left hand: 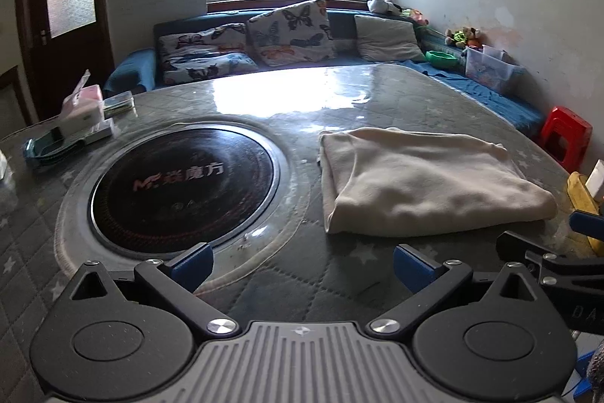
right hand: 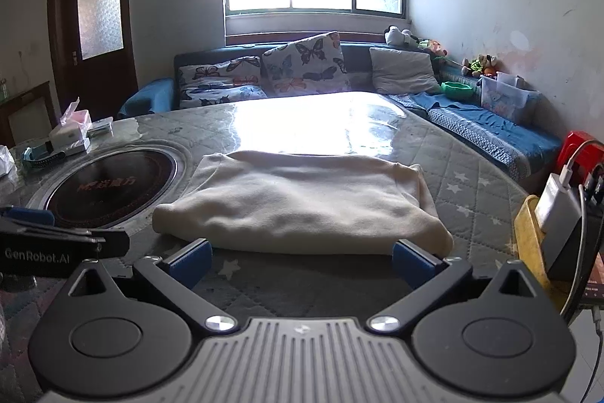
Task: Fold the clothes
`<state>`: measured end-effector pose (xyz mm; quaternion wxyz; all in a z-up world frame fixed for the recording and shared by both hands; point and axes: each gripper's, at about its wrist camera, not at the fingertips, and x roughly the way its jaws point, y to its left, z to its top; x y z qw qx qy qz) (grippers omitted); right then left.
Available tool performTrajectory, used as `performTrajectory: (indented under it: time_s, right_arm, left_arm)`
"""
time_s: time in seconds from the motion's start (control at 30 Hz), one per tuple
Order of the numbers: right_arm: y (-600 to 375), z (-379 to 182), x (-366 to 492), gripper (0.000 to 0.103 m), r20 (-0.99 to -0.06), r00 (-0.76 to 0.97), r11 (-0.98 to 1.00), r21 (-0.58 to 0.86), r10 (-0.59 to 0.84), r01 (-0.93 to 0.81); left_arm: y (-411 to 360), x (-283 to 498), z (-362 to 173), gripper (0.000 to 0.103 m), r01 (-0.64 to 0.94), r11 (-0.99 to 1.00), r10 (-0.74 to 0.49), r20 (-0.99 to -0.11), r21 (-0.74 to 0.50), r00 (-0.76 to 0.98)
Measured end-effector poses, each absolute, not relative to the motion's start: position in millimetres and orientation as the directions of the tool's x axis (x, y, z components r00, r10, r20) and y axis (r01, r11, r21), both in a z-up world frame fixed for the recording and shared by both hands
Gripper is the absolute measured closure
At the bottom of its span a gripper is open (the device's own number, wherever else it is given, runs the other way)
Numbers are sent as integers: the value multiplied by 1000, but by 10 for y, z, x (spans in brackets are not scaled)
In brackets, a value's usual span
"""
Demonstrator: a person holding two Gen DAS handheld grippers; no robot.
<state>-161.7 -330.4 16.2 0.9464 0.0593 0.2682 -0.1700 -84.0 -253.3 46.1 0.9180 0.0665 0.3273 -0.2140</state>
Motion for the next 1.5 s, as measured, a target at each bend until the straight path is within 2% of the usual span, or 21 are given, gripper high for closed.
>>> performTrajectory:
  time_s: [0.8,1.5]
  right_arm:
    - [-3280,2,-1714,0,-573,747,907,15,-337,421]
    - [-3270,-28,-1759,0,-572,740,901,5,-352,433]
  left_arm:
    - [-2454,-1097,316,0,389,919,-269,-626,60,732]
    - [-2491,-1160,234,0,413,909,-277,-645,65,712]
